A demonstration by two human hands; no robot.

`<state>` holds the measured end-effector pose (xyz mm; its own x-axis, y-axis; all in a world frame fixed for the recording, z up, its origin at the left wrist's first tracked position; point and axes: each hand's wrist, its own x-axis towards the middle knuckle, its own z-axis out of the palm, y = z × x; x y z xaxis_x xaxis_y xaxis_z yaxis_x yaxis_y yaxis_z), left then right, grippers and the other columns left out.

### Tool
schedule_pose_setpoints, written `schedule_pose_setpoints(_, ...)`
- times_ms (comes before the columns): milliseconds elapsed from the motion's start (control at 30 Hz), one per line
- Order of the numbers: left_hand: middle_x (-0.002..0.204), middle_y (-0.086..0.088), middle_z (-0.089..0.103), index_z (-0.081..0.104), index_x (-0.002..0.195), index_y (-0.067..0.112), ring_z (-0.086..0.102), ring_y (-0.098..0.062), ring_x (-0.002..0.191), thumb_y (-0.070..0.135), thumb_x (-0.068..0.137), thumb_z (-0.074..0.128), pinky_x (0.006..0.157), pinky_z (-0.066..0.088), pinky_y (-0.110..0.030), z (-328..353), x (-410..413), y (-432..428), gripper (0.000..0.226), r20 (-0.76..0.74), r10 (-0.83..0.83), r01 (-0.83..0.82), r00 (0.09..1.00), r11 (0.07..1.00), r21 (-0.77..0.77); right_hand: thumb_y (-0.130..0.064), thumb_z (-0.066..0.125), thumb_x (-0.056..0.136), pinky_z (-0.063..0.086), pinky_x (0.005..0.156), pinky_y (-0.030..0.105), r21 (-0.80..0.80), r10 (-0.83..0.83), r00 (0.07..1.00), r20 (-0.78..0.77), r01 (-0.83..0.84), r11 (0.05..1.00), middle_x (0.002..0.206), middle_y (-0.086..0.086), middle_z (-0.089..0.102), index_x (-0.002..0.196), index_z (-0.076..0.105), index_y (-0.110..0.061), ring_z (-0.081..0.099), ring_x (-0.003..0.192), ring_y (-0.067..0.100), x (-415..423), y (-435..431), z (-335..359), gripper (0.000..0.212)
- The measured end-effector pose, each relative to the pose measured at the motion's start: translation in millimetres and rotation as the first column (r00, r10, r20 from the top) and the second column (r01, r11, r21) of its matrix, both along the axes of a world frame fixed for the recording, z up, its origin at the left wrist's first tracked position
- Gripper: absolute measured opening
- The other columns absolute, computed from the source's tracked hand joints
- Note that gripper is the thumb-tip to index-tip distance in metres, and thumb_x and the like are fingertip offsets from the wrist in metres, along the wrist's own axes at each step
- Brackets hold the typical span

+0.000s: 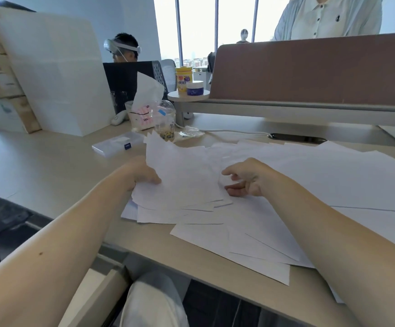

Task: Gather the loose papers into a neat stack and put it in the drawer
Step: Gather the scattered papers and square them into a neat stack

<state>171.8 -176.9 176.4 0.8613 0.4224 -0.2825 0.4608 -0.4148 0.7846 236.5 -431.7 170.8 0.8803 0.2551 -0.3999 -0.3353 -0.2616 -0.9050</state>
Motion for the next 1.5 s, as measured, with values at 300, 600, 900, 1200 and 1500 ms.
schedule_pose_setpoints(300, 0.100, 0.000, 0.061, 0.042, 0.135, 0.020, 0.058, -0.018, 0.083, -0.011, 0.084, 0.057, 0.074, 0.050, -0.032, -5, -10, 10, 0.062, 0.378, 0.045, -0.054, 0.925, 0.998, 0.013, -0.028, 0.076, 0.082, 0.043, 0.045, 0.023, -0.013, 0.036, 0.995, 0.093, -0.035, 0.999, 0.093, 0.015, 0.064, 0.101, 0.060, -0.006, 0.060, 0.058, 0.020, -3, -6, -6, 0.033)
schedule_pose_setpoints(600, 0.108, 0.002, 0.067, 0.052, 0.131, 0.015, 0.064, -0.011, 0.090, -0.003, 0.089, 0.062, 0.068, 0.049, -0.023, 20, 18, -49, 0.047, 0.411, -0.114, 0.176, 0.904, 0.977, -0.116, -0.002, 0.063, 0.091, 0.057, 0.061, 0.031, 0.275, -0.065, 0.993, 0.095, 0.037, 0.961, 0.100, 0.013, 0.072, 0.110, 0.062, -0.002, 0.069, 0.080, 0.024, -8, -48, 5, 0.019)
schedule_pose_setpoints(900, 0.106, -0.013, 0.059, 0.059, 0.107, 0.010, 0.060, -0.027, 0.073, 0.033, 0.097, 0.054, 0.073, 0.051, -0.035, 2, 88, -151, 0.025, 0.168, -0.132, 0.182, 0.977, 0.926, -0.332, 0.002, 0.060, 0.092, 0.038, 0.050, 0.027, -0.034, -0.417, 0.866, 0.277, 0.442, 0.896, 0.093, 0.013, 0.065, 0.106, 0.060, 0.004, 0.057, 0.066, 0.021, -5, -212, 12, 0.014)
schedule_pose_setpoints(1200, 0.109, -0.021, 0.056, 0.056, 0.106, 0.006, 0.066, -0.038, 0.078, 0.010, 0.091, 0.063, 0.077, 0.058, -0.046, -11, 126, -200, 0.016, 0.087, -0.151, 0.174, 0.985, 0.874, -0.454, -0.001, 0.060, 0.078, 0.038, 0.065, 0.038, -0.270, -0.452, 0.861, 0.234, 0.504, 0.820, 0.088, 0.016, 0.052, 0.088, 0.052, -0.006, 0.055, 0.076, 0.030, 5, -282, -34, 0.014)
schedule_pose_setpoints(1500, 0.093, -0.018, 0.069, 0.061, 0.073, 0.009, 0.068, -0.038, 0.096, 0.013, 0.075, 0.061, 0.084, 0.057, -0.048, -32, 141, -218, 0.005, 0.294, -0.035, 0.086, 0.955, 0.983, -0.164, 0.000, 0.063, 0.075, 0.042, 0.068, 0.038, -0.206, -0.439, 0.871, 0.220, 0.482, 0.852, 0.084, 0.018, 0.058, 0.090, 0.062, 0.001, 0.059, 0.073, 0.031, 4, -286, -35, 0.015)
